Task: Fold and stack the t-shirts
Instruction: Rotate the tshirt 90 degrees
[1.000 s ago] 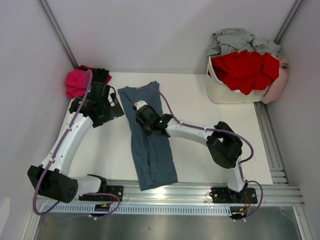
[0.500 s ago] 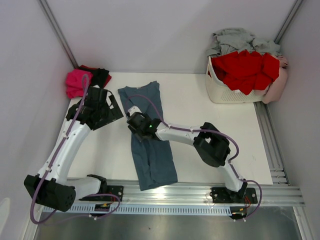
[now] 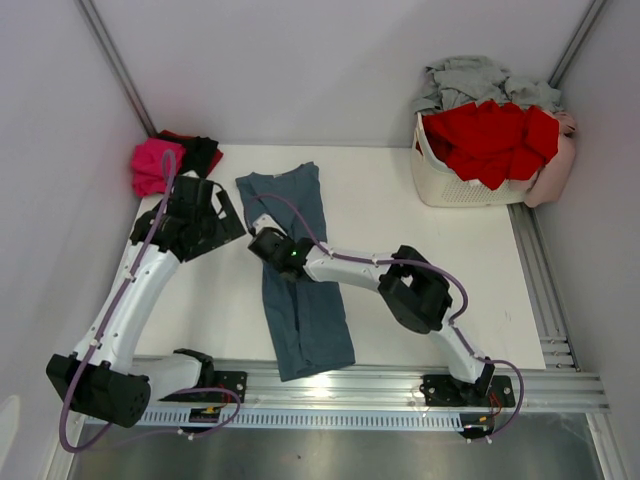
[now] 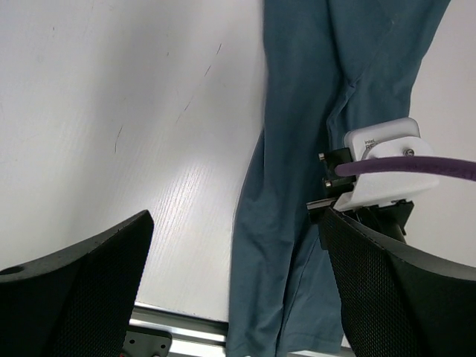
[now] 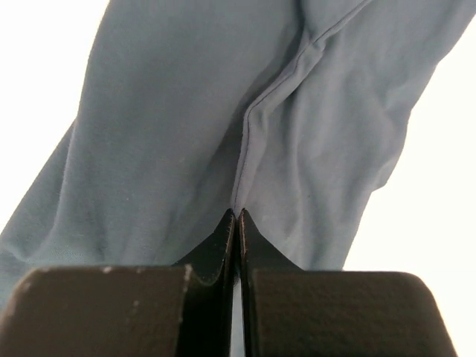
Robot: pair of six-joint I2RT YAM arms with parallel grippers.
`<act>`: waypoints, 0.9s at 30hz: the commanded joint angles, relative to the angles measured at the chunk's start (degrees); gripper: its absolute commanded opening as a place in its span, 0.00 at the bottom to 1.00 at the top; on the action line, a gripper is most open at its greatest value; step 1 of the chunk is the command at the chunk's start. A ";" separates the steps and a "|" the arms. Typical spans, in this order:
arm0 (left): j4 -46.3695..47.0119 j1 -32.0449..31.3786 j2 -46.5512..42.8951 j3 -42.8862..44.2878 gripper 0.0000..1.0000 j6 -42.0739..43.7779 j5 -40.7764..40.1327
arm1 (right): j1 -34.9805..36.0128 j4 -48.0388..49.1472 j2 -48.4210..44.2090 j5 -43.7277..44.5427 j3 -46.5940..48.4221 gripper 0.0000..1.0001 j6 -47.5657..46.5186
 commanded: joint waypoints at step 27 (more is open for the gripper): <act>2.46 0.49 -0.60 -0.96 0.98 1.03 3.59 | 5.88 2.15 4.93 10.40 8.20 1.00 -11.83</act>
